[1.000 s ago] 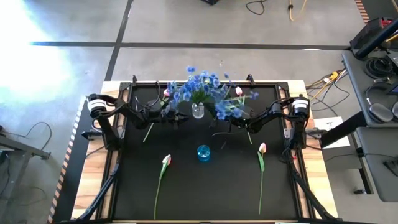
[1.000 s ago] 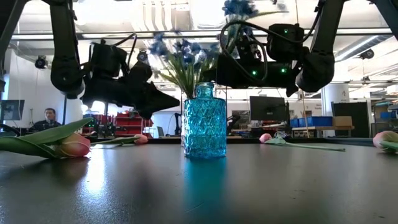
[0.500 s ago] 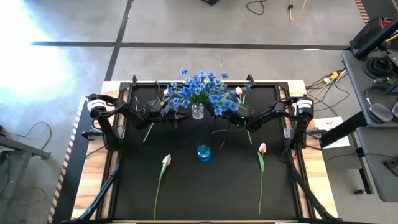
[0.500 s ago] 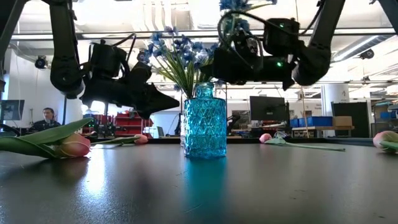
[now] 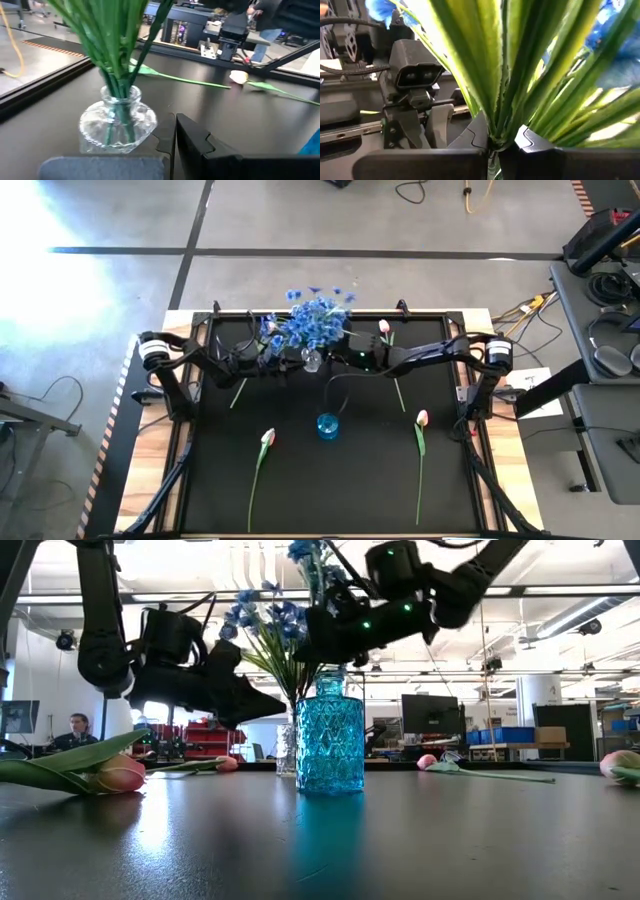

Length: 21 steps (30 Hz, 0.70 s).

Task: Sort flowers into vase by color
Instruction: Put the blue flowers into the transparent vase

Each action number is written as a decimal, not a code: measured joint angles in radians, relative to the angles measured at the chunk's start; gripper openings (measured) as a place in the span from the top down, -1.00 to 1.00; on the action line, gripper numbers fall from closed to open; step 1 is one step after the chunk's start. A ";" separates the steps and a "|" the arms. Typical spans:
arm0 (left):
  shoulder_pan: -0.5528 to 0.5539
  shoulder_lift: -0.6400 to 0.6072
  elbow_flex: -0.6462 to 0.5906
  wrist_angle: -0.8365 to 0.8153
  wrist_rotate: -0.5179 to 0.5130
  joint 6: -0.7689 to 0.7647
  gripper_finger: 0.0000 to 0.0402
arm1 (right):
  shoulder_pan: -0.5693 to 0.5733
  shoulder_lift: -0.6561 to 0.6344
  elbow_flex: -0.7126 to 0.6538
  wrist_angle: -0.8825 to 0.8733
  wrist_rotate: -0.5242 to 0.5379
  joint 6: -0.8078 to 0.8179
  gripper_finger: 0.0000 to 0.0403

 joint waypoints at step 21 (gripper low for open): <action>0.001 -0.018 -0.014 -0.001 -0.202 0.007 1.00 | 0.000 0.004 0.081 -0.205 0.000 0.041 0.89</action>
